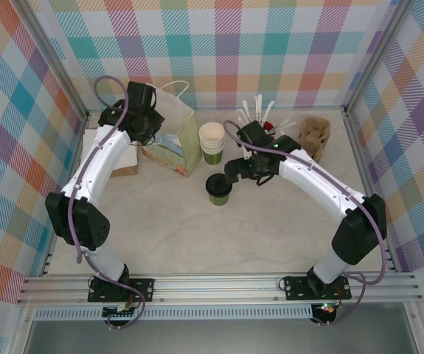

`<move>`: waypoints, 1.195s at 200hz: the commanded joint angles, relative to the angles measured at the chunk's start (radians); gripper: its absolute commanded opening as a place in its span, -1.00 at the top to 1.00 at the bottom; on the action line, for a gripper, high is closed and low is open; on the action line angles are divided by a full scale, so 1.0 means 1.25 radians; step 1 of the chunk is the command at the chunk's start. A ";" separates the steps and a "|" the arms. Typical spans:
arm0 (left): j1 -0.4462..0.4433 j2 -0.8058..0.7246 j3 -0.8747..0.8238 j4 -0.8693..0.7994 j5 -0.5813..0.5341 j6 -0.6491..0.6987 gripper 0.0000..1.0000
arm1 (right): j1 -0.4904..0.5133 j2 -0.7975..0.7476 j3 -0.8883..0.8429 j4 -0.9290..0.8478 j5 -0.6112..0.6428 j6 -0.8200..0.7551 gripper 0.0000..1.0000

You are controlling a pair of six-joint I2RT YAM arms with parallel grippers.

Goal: Pack the takeout coffee

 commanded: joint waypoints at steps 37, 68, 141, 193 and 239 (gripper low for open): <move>0.011 -0.117 -0.011 -0.029 -0.045 0.100 0.99 | -0.133 -0.080 -0.037 0.013 -0.093 -0.005 -1.00; 0.011 -0.179 -0.041 -0.051 -0.086 0.143 0.99 | -0.249 -0.117 -0.064 0.030 -0.138 0.009 -1.00; 0.011 -0.329 -0.139 -0.084 0.037 0.307 0.98 | -0.506 -0.114 -0.081 0.075 -0.193 0.014 -1.00; 0.011 -0.365 -0.181 -0.146 0.122 0.329 0.99 | -0.624 -0.053 -0.112 0.149 -0.249 0.025 -0.89; 0.011 -0.363 -0.238 -0.129 0.200 0.319 0.99 | -0.662 0.012 -0.106 0.201 -0.287 0.017 -0.73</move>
